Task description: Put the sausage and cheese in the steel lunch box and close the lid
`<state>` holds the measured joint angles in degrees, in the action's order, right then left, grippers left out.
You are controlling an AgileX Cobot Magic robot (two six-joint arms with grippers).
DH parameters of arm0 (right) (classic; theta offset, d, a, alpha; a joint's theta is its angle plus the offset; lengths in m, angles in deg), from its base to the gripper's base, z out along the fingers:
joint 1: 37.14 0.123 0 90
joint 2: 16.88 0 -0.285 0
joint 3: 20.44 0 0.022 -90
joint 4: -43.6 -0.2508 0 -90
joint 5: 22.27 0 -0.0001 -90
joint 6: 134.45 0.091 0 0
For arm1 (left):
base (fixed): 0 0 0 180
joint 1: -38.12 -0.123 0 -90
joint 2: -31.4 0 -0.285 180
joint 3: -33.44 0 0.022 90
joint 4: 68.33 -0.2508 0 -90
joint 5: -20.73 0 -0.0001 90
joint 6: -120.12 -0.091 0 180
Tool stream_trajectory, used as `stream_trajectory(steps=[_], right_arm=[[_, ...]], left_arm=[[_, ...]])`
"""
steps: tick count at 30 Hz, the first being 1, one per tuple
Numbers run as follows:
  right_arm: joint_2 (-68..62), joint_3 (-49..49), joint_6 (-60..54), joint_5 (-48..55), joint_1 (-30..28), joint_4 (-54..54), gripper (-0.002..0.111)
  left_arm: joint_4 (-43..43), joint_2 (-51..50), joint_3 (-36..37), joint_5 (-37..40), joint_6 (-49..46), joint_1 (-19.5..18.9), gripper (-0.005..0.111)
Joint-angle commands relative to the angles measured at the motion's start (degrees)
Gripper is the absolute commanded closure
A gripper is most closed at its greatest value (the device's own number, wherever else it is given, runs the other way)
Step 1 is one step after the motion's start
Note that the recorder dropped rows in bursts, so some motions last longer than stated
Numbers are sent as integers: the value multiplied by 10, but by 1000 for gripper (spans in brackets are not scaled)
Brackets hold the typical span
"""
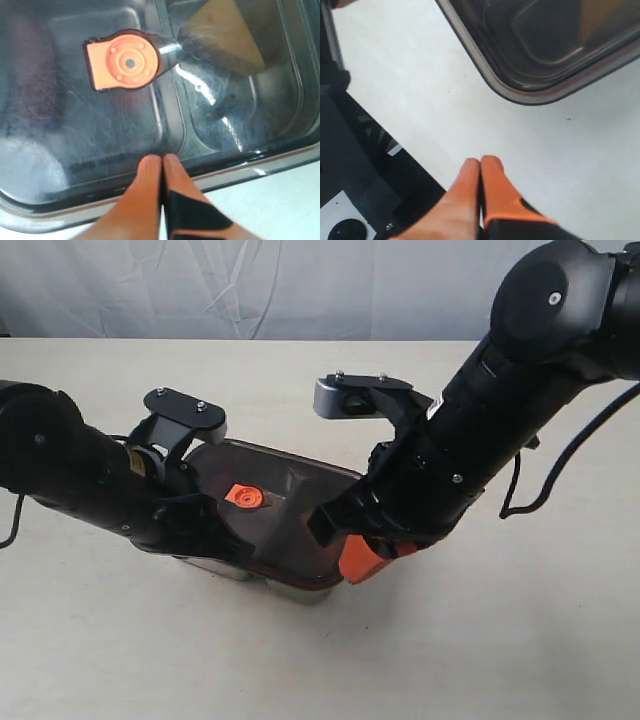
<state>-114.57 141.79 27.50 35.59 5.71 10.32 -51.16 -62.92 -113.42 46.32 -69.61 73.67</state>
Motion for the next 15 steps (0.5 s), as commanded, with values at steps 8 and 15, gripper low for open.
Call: stream_trajectory(steps=[8, 15], right_arm=[[-48, 1, 0, -51, 86, -6, 108], [-84, 2, 0, -99, 85, 8, 108]], left_arm=[[-58, 134, 0, 18, 30, -7, 107], [-135, 160, 0, 82, 85, -75, 107]])
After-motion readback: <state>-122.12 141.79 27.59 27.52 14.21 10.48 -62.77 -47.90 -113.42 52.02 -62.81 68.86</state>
